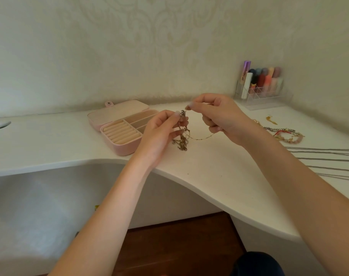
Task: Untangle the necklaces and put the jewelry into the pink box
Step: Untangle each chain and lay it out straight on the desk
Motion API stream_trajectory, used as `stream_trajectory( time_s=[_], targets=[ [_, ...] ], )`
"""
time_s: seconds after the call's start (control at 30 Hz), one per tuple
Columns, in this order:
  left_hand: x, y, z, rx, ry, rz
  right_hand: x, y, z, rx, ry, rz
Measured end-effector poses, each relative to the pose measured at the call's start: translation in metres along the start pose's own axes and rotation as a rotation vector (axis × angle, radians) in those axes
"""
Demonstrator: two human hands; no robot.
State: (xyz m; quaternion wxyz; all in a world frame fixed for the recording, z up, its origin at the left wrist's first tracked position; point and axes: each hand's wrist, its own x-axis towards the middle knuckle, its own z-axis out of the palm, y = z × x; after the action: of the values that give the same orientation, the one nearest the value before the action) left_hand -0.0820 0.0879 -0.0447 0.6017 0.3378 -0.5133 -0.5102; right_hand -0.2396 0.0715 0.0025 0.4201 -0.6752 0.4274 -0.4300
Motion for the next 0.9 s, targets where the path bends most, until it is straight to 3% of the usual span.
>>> stream_trajectory(
  time_s=[0.2,0.4,0.73,0.9],
  targets=[
    [-0.0018,0.0008,-0.0014,-0.08,-0.009,-0.001,0.0,0.0014,0.0027,-0.108,0.002,-0.009],
    [-0.0013,0.0006,-0.002,-0.042,-0.055,-0.028,0.0017,0.0021,0.0031,-0.078,0.057,-0.035],
    [0.0017,-0.0033,-0.0058,-0.097,-0.003,0.016,0.0017,0.0024,0.0002,-0.09,0.071,-0.066],
    [0.0019,-0.0037,-0.0056,-0.113,0.039,0.043,0.0003,0.002,0.0019,-0.086,-0.045,-0.113]
  ],
)
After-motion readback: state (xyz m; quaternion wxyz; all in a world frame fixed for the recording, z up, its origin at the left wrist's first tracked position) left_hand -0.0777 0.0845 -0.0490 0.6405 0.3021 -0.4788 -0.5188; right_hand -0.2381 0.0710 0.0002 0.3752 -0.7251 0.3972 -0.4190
